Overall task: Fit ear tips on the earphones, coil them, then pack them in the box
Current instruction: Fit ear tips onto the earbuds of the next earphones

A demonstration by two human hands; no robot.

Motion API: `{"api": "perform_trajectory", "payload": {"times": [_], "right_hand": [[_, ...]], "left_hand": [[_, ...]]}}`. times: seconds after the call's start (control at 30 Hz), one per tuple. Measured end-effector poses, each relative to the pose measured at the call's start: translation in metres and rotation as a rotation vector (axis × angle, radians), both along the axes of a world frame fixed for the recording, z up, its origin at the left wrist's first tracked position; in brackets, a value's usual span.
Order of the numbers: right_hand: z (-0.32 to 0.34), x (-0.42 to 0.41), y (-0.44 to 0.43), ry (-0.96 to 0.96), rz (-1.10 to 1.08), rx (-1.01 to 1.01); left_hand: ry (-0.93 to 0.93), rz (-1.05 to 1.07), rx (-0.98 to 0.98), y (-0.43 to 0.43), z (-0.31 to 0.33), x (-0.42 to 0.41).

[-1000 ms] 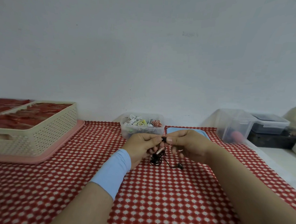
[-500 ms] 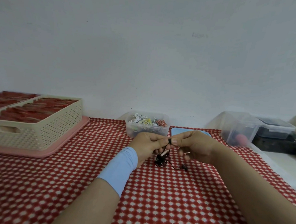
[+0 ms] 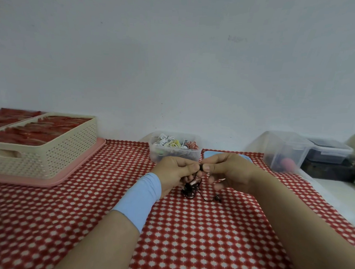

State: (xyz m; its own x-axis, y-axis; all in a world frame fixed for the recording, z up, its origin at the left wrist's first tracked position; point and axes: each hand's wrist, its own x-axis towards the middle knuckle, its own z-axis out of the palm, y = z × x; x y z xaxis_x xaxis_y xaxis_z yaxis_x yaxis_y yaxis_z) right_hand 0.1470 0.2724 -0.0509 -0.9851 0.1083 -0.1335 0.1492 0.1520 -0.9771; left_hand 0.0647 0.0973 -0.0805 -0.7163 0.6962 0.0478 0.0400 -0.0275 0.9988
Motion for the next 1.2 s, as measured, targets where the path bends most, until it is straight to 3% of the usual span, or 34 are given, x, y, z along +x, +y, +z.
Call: {"api": "perform_trajectory", "payload": {"times": [0.2,0.37,0.6,0.93,1.2], "right_hand": [[-0.003,-0.002,-0.007,0.072,-0.068,0.014],[-0.003,-0.004,-0.013,0.256,-0.144,0.186],[0.0,-0.005,-0.011,0.344,-0.151,0.347],[-0.003,-0.007,-0.006,0.388,-0.137,0.518],[0.001,-0.007,-0.002,0.347,-0.095,0.484]], "left_hand": [[-0.045,0.076,-0.007,0.002,-0.001,0.0],[-0.169,0.151,0.032,0.007,0.001,0.0],[-0.198,0.132,0.005,0.008,0.0,-0.002],[-0.194,0.131,0.011,0.008,-0.001,0.001],[-0.257,0.03,0.01,0.008,-0.002,0.001]]}}
